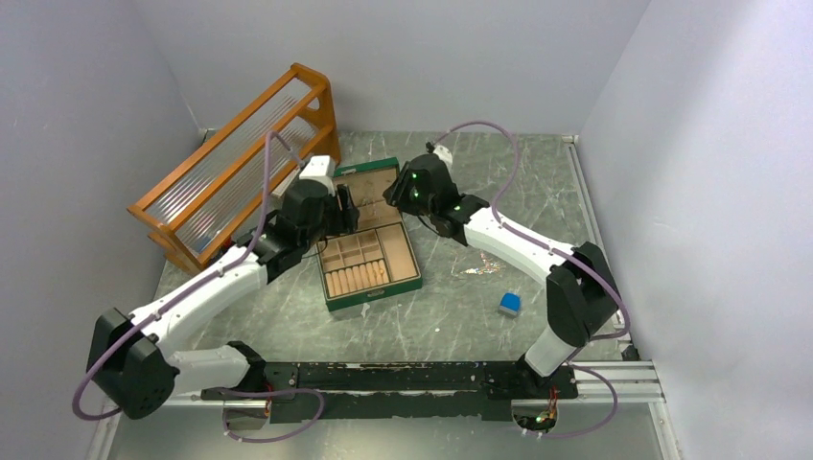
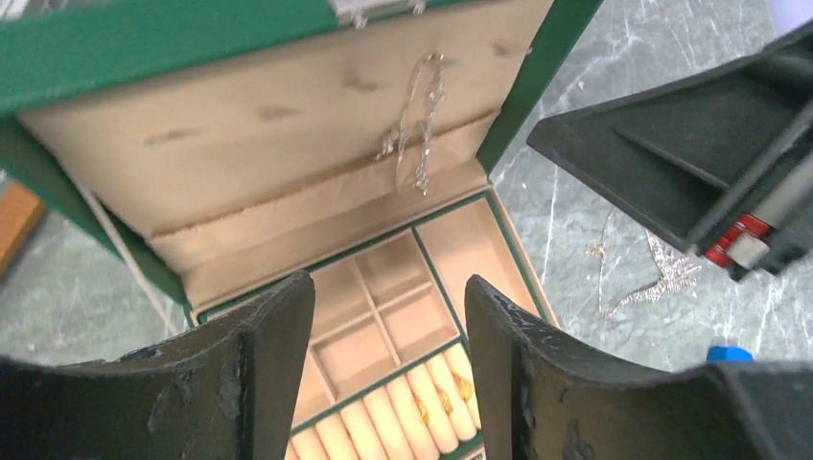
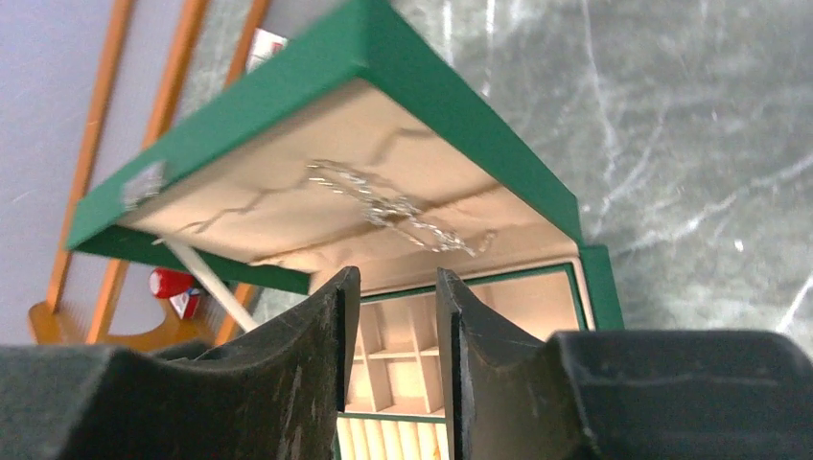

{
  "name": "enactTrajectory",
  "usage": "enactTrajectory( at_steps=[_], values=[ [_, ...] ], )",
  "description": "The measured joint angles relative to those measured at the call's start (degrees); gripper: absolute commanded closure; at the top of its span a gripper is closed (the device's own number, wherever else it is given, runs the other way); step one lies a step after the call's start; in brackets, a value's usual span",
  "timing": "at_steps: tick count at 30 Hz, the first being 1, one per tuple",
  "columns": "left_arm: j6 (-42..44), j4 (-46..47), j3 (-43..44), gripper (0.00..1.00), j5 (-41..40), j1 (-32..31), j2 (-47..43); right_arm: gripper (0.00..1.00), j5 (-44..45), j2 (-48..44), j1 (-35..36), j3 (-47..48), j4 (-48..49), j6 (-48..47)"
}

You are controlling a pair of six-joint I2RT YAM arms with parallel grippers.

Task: Organize the mixed jewelry

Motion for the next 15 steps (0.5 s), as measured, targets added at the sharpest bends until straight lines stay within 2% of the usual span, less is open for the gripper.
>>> enactTrajectory(
  at_steps=[10, 15],
  values=[
    [-3.3, 0.6, -6.6, 0.29, -2.0, 0.0, -11.3, 0.64, 6.1, 4.7, 0.1, -1.7, -0.2, 15.5],
    [-4.1, 0.7, -7.7, 0.19, -2.4, 0.0, -12.5, 0.62, 8.0, 8.0, 0.5, -0.6, 0.2, 21.1]
  ],
)
